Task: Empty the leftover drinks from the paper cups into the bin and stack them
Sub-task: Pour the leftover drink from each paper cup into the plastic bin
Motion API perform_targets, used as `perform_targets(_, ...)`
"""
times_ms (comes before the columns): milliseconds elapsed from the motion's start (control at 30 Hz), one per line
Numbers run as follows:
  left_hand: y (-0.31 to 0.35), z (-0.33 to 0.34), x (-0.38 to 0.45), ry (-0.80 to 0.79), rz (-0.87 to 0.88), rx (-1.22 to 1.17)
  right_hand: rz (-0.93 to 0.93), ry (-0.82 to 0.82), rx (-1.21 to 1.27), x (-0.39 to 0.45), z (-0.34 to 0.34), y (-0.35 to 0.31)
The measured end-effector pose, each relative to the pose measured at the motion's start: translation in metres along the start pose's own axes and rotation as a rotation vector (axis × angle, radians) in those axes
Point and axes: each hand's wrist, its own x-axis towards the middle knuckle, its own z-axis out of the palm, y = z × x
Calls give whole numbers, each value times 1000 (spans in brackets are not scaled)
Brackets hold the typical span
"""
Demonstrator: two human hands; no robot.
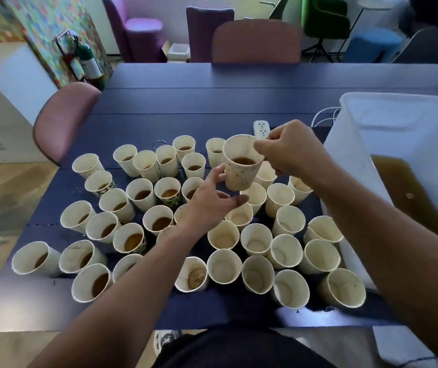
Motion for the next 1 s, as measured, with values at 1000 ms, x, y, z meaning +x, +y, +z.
perform_targets(1000,156,108,-14,-206,422,62,-105,382,648,-84,-108,94)
